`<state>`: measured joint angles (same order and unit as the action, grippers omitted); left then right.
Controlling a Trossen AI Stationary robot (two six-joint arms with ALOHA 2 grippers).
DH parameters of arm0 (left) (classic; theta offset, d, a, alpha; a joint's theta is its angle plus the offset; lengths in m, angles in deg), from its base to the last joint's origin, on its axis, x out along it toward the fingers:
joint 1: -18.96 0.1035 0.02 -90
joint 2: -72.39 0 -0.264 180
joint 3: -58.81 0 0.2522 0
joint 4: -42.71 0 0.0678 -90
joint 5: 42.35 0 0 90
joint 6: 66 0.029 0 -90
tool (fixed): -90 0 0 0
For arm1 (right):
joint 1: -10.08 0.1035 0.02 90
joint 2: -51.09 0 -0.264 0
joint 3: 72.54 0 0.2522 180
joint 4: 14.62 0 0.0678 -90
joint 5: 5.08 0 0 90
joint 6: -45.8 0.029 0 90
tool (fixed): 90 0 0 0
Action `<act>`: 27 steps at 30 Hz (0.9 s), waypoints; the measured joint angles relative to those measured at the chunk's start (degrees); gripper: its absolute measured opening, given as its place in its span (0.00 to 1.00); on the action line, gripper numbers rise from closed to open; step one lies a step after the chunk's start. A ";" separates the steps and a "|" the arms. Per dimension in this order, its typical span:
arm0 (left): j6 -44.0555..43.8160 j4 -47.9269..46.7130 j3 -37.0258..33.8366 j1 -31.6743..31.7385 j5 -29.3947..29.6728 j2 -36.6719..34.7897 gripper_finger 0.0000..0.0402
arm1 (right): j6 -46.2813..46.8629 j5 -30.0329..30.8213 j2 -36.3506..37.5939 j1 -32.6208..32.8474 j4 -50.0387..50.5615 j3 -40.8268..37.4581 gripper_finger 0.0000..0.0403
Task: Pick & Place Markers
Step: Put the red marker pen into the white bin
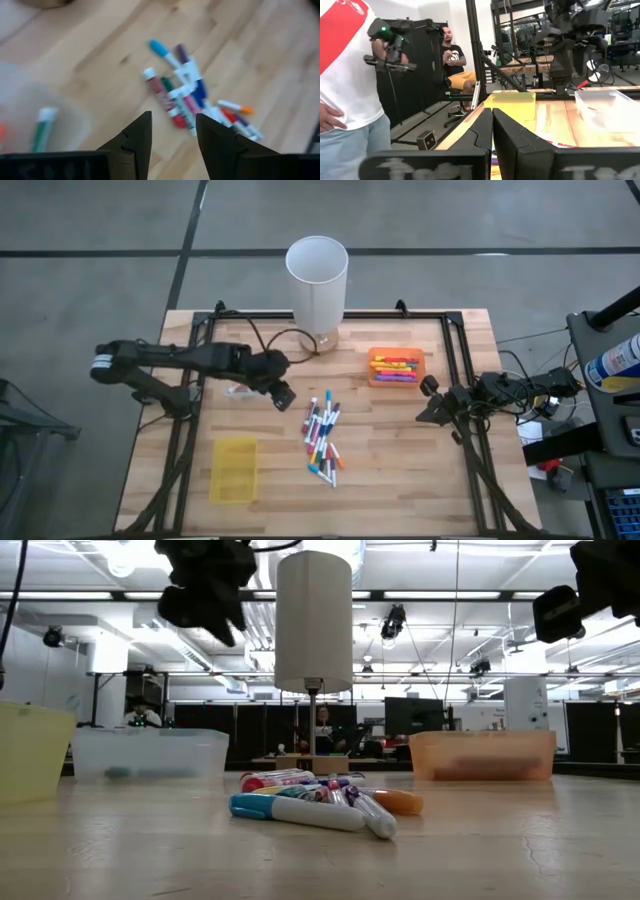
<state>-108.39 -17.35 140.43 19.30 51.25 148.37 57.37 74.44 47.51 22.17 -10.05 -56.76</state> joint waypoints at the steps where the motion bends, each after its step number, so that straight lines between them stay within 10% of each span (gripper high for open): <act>1: -0.65 2.22 -0.26 -0.83 -0.03 0.51 0.36 | 0.00 -0.01 0.00 0.00 0.00 0.00 0.02; 27: -2.34 13.35 -1.58 -2.44 0.39 18.22 0.36 | -0.01 0.00 0.00 0.00 0.00 0.00 0.02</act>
<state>-110.72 -4.00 138.85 16.86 51.64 166.59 57.36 74.44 47.51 22.17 -10.05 -56.76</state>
